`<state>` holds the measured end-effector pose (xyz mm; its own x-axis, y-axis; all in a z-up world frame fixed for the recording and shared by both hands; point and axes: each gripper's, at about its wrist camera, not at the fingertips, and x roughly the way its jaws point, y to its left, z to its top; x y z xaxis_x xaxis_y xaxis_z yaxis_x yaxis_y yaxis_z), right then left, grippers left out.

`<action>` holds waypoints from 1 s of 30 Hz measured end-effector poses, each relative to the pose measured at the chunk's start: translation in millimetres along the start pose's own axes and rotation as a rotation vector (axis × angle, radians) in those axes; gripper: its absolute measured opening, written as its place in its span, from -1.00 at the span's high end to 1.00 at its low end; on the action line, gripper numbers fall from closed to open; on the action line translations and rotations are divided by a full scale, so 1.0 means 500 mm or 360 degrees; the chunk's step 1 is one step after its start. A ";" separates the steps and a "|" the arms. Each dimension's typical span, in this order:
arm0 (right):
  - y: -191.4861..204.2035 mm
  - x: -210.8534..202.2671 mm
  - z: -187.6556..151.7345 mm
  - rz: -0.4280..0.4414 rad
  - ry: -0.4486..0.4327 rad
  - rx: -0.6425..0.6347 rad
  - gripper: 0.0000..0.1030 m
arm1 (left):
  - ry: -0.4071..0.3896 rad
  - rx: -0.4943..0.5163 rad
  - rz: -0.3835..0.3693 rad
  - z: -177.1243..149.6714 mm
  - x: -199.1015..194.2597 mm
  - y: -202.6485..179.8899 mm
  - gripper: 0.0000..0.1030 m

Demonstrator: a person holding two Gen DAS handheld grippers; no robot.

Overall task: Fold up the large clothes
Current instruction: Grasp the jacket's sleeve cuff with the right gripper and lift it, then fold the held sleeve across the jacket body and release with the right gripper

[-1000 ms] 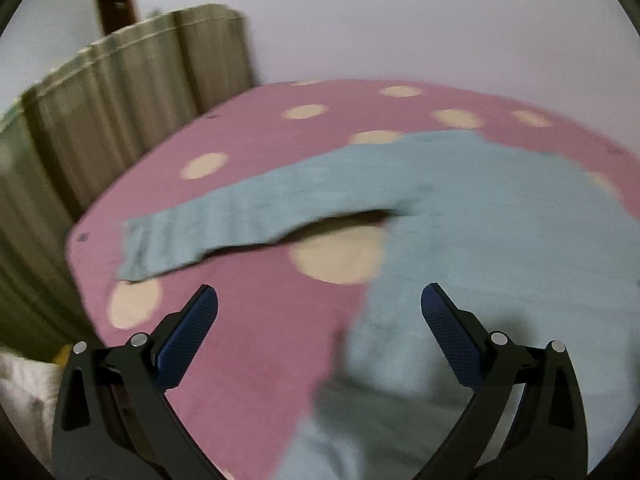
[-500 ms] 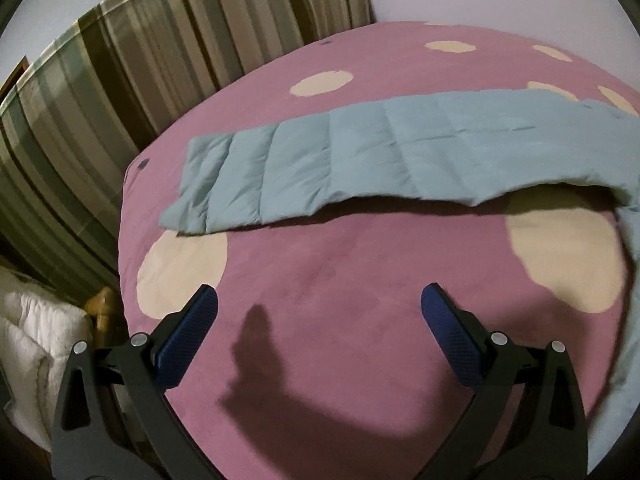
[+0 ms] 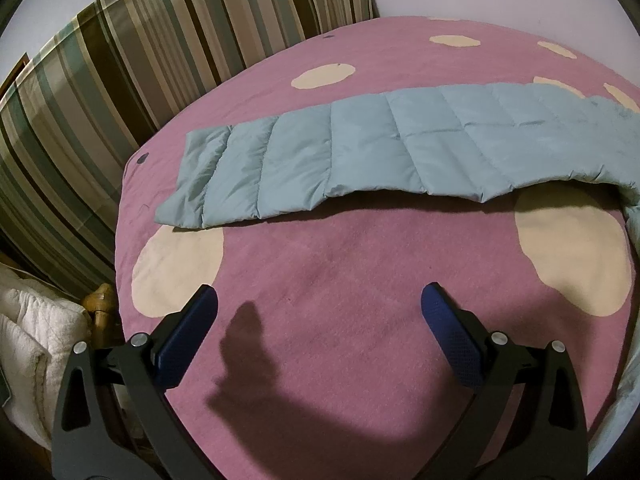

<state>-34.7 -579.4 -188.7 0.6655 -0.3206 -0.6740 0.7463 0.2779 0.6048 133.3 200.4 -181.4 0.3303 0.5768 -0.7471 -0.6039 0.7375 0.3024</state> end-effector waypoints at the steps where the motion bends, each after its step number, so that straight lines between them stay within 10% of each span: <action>1: -0.001 0.003 0.006 0.0004 -0.0022 0.0017 -0.24 | 0.0000 0.0003 0.0004 0.000 -0.001 -0.001 -0.96; 6: -0.004 0.017 0.028 -0.0022 -0.0117 0.0033 -0.20 | 0.0002 0.0010 0.0013 0.000 0.000 -0.002 -0.96; 13: 0.002 0.028 0.040 -0.0126 -0.0134 0.0010 0.84 | 0.0006 0.0012 0.0011 0.000 0.001 -0.001 -0.96; 23: 0.216 -0.040 0.007 0.0024 -0.0252 -0.0471 0.91 | 0.0007 0.0021 0.0020 -0.001 0.001 -0.001 -0.96; 30: 0.458 -0.054 -0.151 0.0326 -0.0130 -0.0923 0.91 | 0.0007 0.0022 0.0020 -0.001 0.001 -0.001 -0.96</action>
<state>118.9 -438.9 -64.0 0.8100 -0.2705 -0.5204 0.5009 0.7805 0.3741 133.5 200.3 -182.2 0.3196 0.5846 -0.7457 -0.5979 0.7349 0.3200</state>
